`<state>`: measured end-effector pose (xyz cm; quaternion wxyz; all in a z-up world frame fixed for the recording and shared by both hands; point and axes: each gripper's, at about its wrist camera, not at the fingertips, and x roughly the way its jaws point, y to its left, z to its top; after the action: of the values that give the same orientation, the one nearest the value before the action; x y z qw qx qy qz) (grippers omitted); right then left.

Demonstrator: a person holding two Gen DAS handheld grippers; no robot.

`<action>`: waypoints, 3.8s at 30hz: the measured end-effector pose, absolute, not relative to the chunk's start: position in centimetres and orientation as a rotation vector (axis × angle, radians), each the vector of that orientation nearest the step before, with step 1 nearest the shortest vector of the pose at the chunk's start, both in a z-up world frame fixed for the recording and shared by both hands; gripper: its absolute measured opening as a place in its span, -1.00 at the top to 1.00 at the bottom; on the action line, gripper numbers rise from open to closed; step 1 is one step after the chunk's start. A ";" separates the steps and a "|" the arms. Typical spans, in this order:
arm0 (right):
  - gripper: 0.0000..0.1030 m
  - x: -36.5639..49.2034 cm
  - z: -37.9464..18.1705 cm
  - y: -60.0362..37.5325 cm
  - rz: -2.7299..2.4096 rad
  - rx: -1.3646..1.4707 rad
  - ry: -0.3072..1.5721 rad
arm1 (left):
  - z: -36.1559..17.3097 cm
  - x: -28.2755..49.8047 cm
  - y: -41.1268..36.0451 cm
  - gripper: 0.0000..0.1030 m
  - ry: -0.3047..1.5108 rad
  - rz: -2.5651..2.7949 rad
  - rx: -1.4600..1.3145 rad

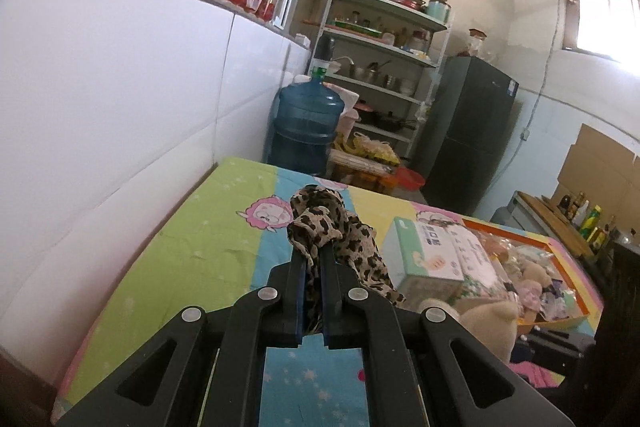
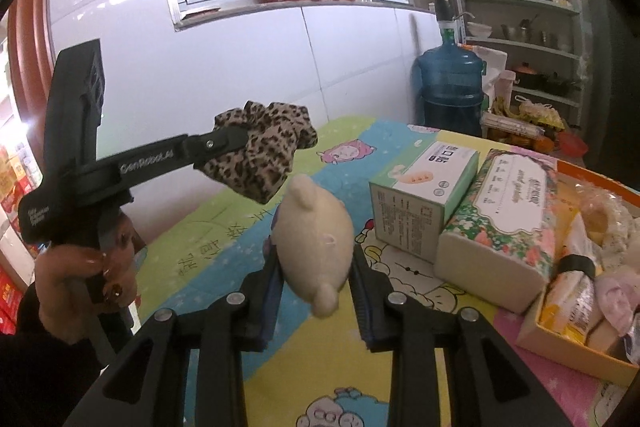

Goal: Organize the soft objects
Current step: 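Carry the scrunchie and plush toy over the orange-rimmed box, then lower the scrunchie with the left tool while the right tool lowers the plush toy into the box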

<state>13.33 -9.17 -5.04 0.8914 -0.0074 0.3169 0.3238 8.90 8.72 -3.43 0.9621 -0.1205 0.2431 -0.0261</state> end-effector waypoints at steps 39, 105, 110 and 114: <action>0.37 4.6 -2.7 -18.2 0.406 0.056 0.594 | -2.4 0.2 0.2 0.90 0.490 -0.282 -0.155; 0.37 12.6 -2.5 -43.4 0.046 0.219 0.488 | -2.0 17.2 -24.5 0.90 0.560 -0.542 -0.021; 0.37 14.0 -3.2 -44.1 0.064 0.245 0.502 | -2.5 19.1 -25.7 0.90 0.586 -0.543 -0.027; 0.37 15.0 -3.9 -44.3 0.080 0.256 0.532 | -3.6 20.5 -26.2 0.90 0.628 -0.545 -0.041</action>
<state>14.99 -44.26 -3.94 0.9559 0.1263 0.2621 0.0392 20.46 -26.21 -3.59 0.9147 -0.0200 0.3048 -0.2646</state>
